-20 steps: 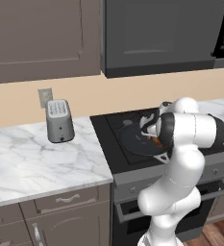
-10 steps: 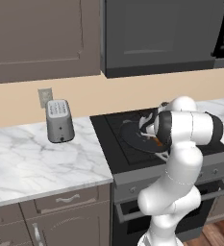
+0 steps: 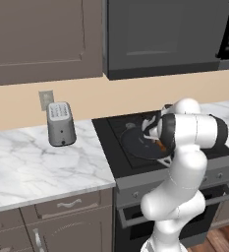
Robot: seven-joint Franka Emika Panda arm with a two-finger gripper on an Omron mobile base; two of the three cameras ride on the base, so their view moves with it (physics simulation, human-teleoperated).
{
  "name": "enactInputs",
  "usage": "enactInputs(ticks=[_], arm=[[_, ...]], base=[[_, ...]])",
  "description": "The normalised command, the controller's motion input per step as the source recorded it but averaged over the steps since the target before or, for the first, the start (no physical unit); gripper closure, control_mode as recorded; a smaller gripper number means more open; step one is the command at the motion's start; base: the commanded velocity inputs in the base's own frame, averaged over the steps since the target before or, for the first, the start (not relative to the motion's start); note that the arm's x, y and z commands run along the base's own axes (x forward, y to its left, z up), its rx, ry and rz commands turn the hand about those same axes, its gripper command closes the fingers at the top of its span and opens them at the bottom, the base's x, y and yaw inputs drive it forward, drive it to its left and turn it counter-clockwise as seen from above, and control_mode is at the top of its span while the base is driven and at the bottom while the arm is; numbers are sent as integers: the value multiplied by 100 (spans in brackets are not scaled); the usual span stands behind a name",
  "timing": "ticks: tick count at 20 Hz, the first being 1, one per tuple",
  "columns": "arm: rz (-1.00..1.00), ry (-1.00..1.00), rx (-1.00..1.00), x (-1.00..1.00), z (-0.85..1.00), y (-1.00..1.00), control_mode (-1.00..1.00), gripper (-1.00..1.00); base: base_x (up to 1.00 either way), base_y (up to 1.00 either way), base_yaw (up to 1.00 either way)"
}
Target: Take the chicken drumsticks from the pan and place one on each plate on the dining counter.
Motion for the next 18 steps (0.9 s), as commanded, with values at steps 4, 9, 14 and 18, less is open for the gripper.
enactInputs(ticks=[4,9,14,18], arm=[[0,16,0,0,-18,18,-100,100],[0,12,0,-2,-11,23,-100,100],[0,1,2,-16,37,7,-100,100],[0,-11,5,-73,40,6,-100,100]], base=[[0,0,0],[0,0,0],[0,0,0],[0,0,0]])
